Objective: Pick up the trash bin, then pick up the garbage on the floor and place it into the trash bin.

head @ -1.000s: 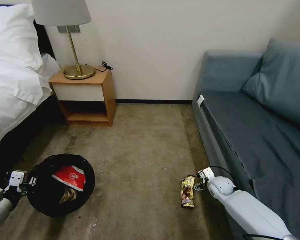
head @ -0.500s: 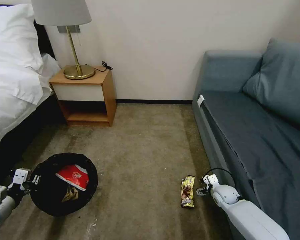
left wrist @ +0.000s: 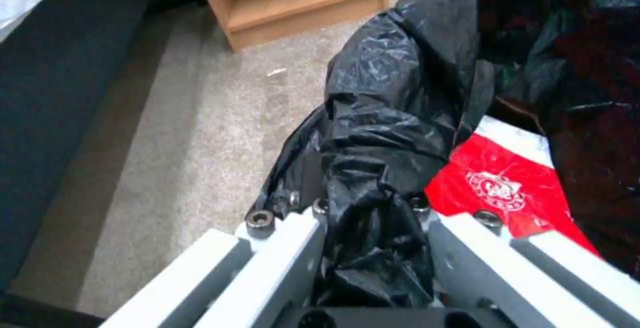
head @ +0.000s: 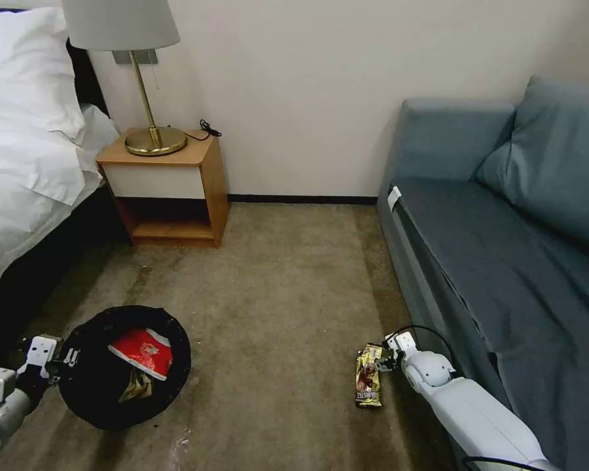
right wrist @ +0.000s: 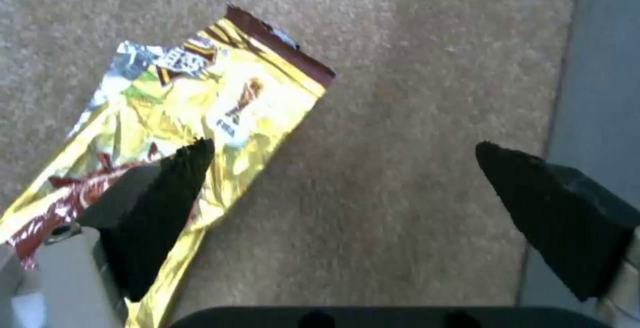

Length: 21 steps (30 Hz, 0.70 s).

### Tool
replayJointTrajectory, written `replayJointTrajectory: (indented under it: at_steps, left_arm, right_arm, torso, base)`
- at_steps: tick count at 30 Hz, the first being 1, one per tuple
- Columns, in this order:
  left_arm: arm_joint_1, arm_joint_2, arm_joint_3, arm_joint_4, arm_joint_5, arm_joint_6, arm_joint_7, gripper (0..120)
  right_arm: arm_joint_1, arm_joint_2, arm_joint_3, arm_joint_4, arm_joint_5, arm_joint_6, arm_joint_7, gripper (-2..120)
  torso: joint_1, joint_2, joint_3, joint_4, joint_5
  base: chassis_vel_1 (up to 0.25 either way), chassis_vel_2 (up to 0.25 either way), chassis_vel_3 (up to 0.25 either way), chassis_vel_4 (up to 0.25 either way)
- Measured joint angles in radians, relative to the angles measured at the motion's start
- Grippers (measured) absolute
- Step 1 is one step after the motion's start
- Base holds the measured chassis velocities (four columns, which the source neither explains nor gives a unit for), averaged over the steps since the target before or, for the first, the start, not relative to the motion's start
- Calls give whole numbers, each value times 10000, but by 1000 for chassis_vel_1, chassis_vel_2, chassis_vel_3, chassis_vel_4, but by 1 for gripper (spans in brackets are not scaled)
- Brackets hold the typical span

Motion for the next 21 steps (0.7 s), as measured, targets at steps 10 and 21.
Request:
replayJointTrajectory:
  at_steps: [10, 21]
  left_arm:
    - [59, -48, -34, 18, 24, -2, 91, 1]
    - [85, 95, -69, 91, -32, -72, 218, 1]
  right_arm:
    - [447, 849, 66, -977, -975, 527, -402, 100]
    - [470, 1188, 207, -1312, -1204, 806, -586, 100]
  torso:
    - [0, 0, 0, 3, 0]
    - [0, 0, 0, 3, -1]
  base:
    - [0, 0, 0, 0]
    - [0, 0, 0, 0]
